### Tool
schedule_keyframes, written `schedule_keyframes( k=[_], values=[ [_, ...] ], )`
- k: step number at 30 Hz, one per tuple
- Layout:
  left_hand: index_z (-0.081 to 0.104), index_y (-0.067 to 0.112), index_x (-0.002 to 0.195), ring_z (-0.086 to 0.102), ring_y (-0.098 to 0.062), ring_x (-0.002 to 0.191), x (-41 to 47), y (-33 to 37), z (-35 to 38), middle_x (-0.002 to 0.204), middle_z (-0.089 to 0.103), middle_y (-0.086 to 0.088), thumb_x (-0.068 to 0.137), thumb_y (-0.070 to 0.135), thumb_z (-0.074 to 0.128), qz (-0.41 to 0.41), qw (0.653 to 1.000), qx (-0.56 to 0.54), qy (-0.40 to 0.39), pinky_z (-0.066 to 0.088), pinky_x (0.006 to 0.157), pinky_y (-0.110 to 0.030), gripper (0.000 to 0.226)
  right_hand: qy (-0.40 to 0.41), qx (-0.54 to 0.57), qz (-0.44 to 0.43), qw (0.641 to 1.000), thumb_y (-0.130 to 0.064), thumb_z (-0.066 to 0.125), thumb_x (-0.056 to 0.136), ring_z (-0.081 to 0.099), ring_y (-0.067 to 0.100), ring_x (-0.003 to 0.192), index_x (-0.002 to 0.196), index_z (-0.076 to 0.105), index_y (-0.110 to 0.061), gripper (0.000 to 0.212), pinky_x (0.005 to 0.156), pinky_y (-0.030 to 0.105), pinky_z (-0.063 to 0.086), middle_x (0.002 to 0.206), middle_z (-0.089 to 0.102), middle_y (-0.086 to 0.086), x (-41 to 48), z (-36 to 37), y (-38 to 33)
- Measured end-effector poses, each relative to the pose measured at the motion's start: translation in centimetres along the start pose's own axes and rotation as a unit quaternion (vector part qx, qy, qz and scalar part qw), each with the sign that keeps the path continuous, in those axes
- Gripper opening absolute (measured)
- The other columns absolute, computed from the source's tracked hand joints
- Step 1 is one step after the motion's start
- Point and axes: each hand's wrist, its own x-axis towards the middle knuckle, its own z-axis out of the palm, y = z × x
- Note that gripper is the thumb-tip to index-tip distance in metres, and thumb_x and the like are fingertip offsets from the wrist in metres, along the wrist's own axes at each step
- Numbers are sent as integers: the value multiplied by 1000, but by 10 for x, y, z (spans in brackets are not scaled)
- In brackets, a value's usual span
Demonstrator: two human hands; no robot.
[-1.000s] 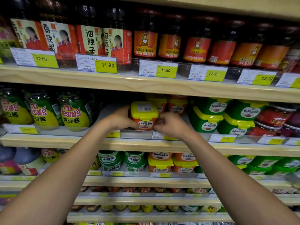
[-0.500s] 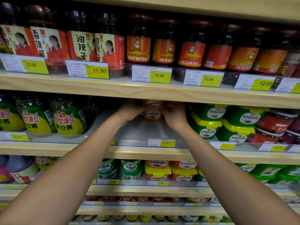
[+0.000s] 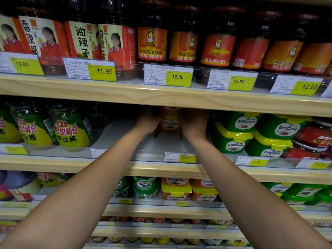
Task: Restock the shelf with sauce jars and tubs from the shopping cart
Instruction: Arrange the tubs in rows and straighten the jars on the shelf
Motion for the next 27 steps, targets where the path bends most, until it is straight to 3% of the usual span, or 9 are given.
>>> schedule_keyframes(
  k=[3,5,9,13,18,22,24,27],
  values=[
    [63,25,120,65,-26,114,4,-1,0,125,68,-4,66,60,69,-31,999,-13,1,56,95,-51,64,11,-26,-18,999,-50,31,96,62,35,113,118,69,-18,54,85,35,45,121,69,14,-1,-5,-4],
    [60,29,115,63,-30,119,-11,22,-3,130,65,-9,72,50,69,-46,999,-24,-3,54,98,-51,48,-2,-34,-17,999,-43,40,101,60,36,116,119,68,-17,42,89,36,44,125,67,15,2,-8,-5],
    [64,11,131,61,-30,124,-21,42,-6,134,64,-12,92,30,69,-87,996,-25,-6,51,104,-44,43,-17,-43,41,998,-46,46,101,60,36,117,119,67,-18,39,86,36,47,124,67,14,5,-11,-4],
    [64,23,124,64,-32,117,-9,26,0,127,66,-11,74,52,70,-51,998,-35,20,54,98,-53,58,-19,-40,130,991,-46,52,99,64,38,114,113,69,-15,38,87,40,51,120,69,15,2,-15,-10],
    [63,34,116,65,-27,114,7,3,10,123,68,-6,73,60,70,-35,999,-34,18,55,95,-53,50,-8,-43,140,989,-51,51,97,63,38,116,114,67,-16,42,90,44,50,122,68,14,1,-17,-15],
    [62,30,126,64,-27,118,4,9,8,129,66,-7,72,65,64,-33,999,-4,10,54,99,-51,65,-23,-41,139,989,-48,51,97,62,37,118,116,67,-18,39,91,43,50,124,67,13,0,-20,-15],
    [57,24,136,58,-27,127,-14,35,4,138,61,-9,78,56,67,-22,999,39,9,49,106,-47,67,-39,-37,133,990,-50,51,97,61,37,120,120,66,-19,41,92,43,49,127,66,13,1,-22,-16],
    [51,15,143,51,-28,134,-28,52,3,147,54,-12,92,27,71,-25,995,95,-21,42,109,-34,56,-69,-31,131,988,-54,50,97,57,38,124,127,62,-20,47,95,42,47,133,62,13,2,-26,-15]
  ],
)
